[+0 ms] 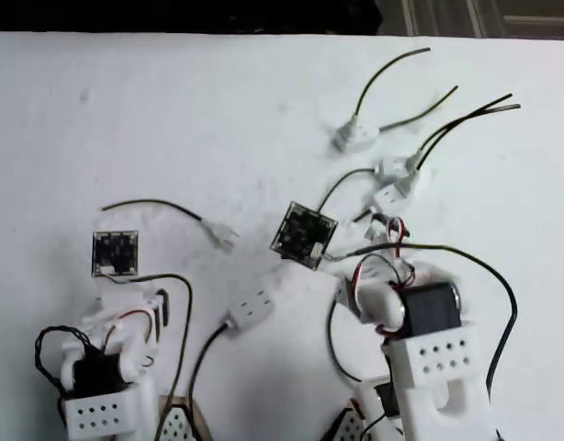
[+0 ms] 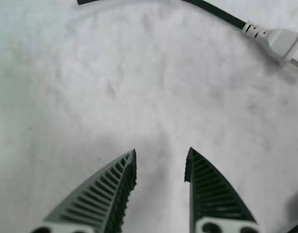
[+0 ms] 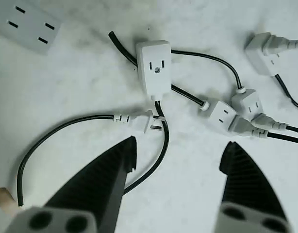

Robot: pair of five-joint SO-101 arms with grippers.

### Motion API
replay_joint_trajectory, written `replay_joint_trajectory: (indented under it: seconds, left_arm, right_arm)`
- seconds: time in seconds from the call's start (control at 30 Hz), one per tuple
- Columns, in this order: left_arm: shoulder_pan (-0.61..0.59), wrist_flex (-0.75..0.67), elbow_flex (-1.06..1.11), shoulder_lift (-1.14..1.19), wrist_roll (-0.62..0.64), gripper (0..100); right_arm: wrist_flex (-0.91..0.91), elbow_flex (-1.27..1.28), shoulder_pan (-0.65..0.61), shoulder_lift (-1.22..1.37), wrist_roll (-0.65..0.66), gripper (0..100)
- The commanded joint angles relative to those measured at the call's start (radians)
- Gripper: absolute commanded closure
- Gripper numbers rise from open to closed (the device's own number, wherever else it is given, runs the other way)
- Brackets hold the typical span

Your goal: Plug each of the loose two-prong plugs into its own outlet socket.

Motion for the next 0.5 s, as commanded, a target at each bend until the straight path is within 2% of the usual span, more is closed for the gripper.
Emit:
replay_joint_trajectory:
  seconds: [0.0, 0.07, 0.3, 0.47]
  left_arm:
    - [-0.005, 0.005, -0.003, -0.004, 0.011, 82]
    - [-0.005, 0.005, -0.003, -0.004, 0.011, 82]
    - [-0.005, 0.005, -0.003, -0.004, 0.011, 82]
    - [-0.005, 0.005, -0.003, -0.004, 0.011, 82]
  right_arm:
    - [0.004, 0.015, -0.01, 0.002, -0.008, 72.4]
    - [0.007, 0.034, -0.01, 0.041, 0.025, 72.4]
    - [-0.027, 0.086, -0.008, 0.245, 0.42, 72.4]
    - [-0.148, 0.084, -0.008, 0.433, 0.503, 72.4]
